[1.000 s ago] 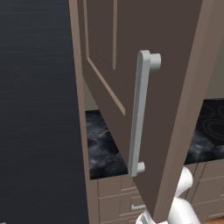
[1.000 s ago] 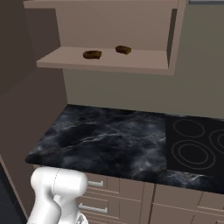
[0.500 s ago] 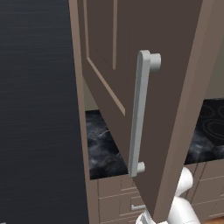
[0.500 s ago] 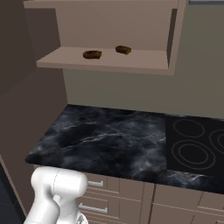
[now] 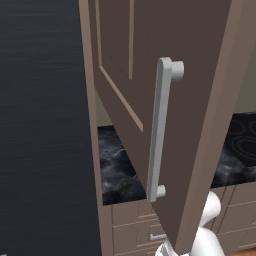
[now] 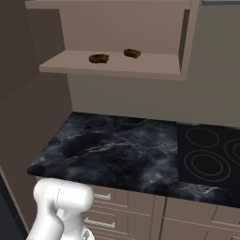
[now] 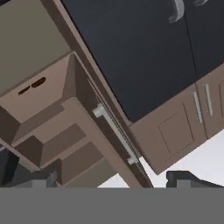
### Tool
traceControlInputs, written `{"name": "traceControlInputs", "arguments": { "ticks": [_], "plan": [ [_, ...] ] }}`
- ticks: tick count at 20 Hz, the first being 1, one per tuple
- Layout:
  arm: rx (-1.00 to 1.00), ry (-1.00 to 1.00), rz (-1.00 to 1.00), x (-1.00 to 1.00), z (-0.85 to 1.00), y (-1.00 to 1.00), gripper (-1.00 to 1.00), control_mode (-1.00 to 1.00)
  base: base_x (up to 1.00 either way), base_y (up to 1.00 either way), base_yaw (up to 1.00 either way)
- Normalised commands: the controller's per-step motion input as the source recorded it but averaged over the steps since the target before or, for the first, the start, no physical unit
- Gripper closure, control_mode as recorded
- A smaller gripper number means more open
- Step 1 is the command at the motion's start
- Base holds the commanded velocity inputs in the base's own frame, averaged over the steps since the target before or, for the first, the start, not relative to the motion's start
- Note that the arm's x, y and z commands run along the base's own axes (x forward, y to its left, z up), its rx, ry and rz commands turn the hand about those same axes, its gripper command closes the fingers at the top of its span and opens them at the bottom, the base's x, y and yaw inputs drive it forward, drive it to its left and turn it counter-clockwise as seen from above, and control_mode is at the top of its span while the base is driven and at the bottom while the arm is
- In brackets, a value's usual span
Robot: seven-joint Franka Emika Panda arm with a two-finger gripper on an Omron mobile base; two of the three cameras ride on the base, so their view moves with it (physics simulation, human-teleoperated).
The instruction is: Pick the sweet potato, sweet potato from the counter and place them in the cabinet. Then close the cabinet.
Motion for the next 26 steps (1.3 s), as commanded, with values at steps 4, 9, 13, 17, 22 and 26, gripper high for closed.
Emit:
{"name": "traceControlInputs", "arguments": {
  "ticks": [4,9,13,17,22,26],
  "plan": [
    [0.0,-0.1,-0.19,0.83,-0.46,-0.23,-1.0,-1.0,0.0,0.0,0.0],
    [0.0,-0.08,-0.18,0.84,-0.37,-0.39,-1.0,-1.0,0.0,0.0,0.0],
    [0.0,-0.06,-0.13,0.8,-0.01,-0.42,-1.0,-1.0,0.0,0.0,0.0],
    [0.0,-0.12,-0.09,0.75,0.0,-0.03,-1.0,-1.0,0.0,0.0,0.0],
    [-0.11,-0.05,-0.17,0.88,0.0,0.55,-1.0,-1.0,0.0,0.0,0.0],
    [-0.11,0.0,-0.16,0.99,0.0,0.26,-1.0,-1.0,0.0,0.0,0.0]
  ]
}}
